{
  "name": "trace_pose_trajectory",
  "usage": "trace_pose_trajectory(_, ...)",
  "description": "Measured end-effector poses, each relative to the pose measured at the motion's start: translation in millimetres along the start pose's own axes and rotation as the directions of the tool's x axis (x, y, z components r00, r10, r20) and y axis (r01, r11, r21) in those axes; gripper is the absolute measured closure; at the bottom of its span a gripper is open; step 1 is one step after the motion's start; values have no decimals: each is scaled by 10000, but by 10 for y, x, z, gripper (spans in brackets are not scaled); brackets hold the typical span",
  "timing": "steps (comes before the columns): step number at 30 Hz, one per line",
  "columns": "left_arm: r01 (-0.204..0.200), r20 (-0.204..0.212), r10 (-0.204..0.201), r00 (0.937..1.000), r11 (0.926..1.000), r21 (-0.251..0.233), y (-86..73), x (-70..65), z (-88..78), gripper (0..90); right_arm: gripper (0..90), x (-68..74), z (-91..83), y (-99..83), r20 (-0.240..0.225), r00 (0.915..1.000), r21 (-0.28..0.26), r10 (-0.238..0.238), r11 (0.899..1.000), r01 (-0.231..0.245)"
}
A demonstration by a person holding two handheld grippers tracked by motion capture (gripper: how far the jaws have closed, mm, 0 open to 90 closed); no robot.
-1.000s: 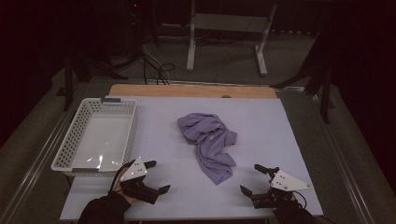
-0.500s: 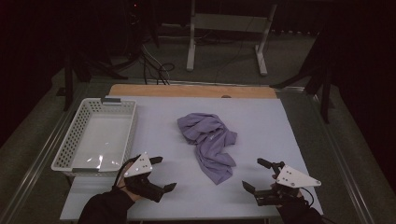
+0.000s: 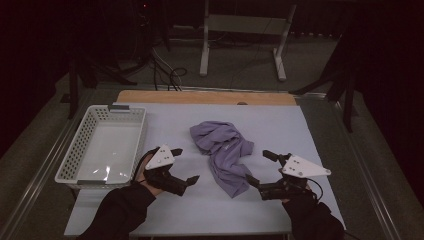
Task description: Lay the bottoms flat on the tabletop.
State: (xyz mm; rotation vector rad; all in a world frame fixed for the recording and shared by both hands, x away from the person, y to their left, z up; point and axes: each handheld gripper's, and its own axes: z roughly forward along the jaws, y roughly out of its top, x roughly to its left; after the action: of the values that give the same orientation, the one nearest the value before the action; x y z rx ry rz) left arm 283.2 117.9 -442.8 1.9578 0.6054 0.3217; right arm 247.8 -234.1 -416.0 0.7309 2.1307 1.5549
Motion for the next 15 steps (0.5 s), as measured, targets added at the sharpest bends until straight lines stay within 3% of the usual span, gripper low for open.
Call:
trace_pose_trajectory(5,139,-834,-168,9964,9993,-352,34,47,172,2,87,7,301,-44,156,9993,320,333,9989,-338)
trace_pose_trajectory(9,321,-1053,-373,9937,9982,-507,-36,97,288,2,88,17,532,-202,232,9981,1053,576,9926,-597)
trace_pose_trajectory(13,626,-939,-653,9934,9975,-318,-139,119,399,2,88,20,720,-403,257,9964,1735,805,9813,-837)
trace_pose_trajectory(15,532,-999,-548,9935,9984,-184,-178,108,441,2,98,28,797,-493,401,9963,2043,757,9754,-823)
